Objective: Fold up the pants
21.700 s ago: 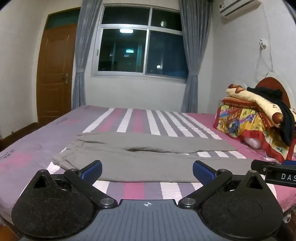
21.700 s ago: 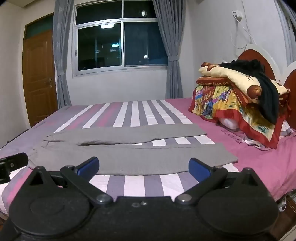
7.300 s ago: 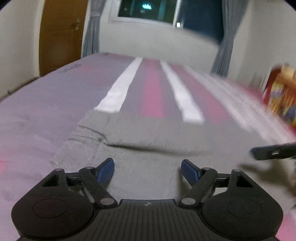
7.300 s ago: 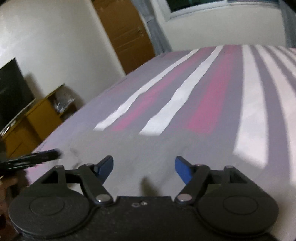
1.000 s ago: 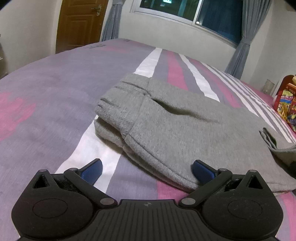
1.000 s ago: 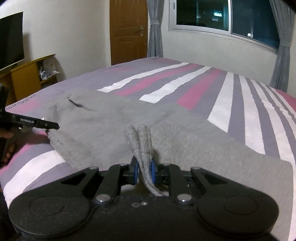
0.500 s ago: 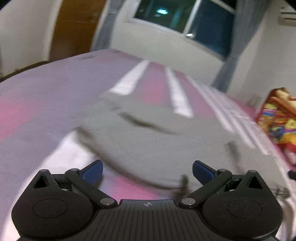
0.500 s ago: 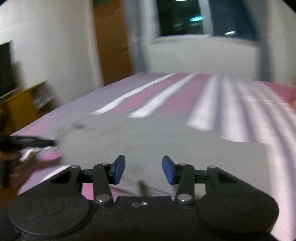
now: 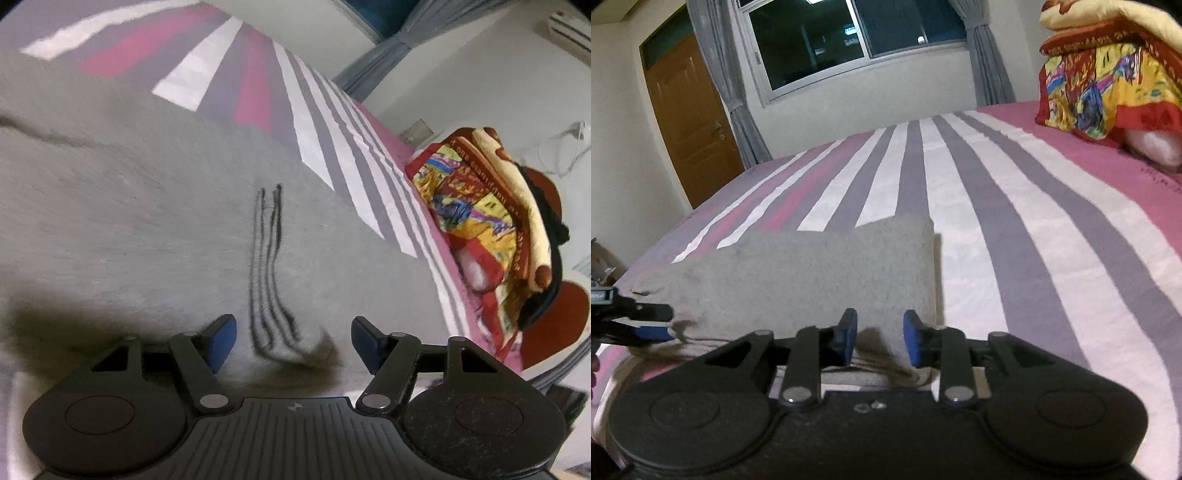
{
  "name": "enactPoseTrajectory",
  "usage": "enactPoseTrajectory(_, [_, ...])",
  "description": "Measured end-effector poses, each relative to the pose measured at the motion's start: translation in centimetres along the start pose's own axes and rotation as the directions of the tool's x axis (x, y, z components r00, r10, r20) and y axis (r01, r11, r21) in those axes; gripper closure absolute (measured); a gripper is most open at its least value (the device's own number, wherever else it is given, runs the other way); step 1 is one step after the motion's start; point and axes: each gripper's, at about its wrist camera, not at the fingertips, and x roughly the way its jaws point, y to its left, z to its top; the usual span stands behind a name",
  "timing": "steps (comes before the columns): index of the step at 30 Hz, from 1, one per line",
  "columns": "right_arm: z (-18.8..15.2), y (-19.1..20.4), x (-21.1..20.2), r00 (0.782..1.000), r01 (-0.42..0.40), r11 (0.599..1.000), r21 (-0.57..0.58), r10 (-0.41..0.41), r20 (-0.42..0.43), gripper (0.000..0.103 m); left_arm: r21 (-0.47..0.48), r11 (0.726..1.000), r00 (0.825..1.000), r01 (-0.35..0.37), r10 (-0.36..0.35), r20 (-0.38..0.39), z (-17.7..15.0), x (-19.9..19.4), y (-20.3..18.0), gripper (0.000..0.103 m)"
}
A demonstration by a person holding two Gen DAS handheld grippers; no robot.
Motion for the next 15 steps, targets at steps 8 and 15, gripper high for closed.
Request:
enactPoseTrajectory(8, [-0.9, -0.9, 0.8, 1.0, 0.013, 0.998, 0.054, -0.011, -0.027, 0.077, 0.05, 0.998, 0.999, -0.034, 0.035, -0.029, -0.9, 2.3, -1.5, 0.08])
enactPoseTrajectory(15, [-1.1, -2.2, 0.9, 0.997, 0.054, 0.991, 0.119, -0.047, -0.059, 0.072, 0.033, 0.999, 1.0, 0.017, -0.017, 0.013, -2.9, 0.3, -1.4, 0.082])
